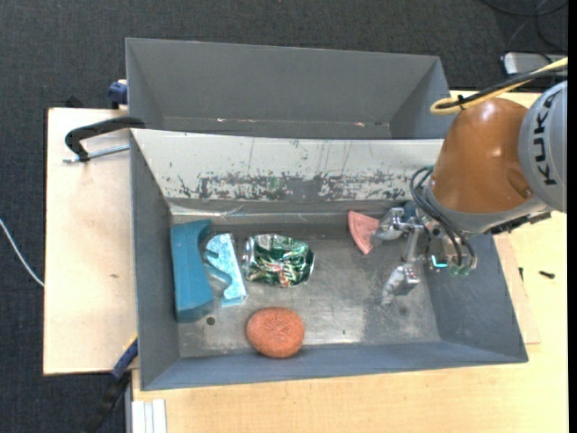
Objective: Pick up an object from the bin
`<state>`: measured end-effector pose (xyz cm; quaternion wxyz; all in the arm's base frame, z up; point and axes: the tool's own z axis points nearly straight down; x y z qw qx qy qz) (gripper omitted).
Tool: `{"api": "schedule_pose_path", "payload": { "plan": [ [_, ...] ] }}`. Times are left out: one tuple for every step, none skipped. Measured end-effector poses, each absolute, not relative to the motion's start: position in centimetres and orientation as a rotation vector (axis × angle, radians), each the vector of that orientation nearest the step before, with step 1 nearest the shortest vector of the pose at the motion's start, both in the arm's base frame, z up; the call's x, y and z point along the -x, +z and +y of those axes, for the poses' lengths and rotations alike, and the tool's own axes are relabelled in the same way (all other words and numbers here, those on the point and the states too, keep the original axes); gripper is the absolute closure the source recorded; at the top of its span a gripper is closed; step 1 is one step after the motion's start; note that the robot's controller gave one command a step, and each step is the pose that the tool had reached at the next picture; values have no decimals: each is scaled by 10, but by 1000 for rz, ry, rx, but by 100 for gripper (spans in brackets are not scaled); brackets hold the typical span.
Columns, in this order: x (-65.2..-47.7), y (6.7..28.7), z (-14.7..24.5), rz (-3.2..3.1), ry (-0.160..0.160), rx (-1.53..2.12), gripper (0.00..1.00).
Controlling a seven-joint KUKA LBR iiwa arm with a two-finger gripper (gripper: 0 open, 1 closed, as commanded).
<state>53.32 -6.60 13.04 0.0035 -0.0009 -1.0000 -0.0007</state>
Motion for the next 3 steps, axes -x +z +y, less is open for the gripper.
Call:
{"api": "schedule_pose_path", "payload": {
  "plan": [
    [-535, 134, -66, -3142, -1, 1, 0],
    [-543, 148, -52, -3138, 3, -61, 0],
    [-580, 134, -27, -3136, 2, -384, 0]
  ]
}}
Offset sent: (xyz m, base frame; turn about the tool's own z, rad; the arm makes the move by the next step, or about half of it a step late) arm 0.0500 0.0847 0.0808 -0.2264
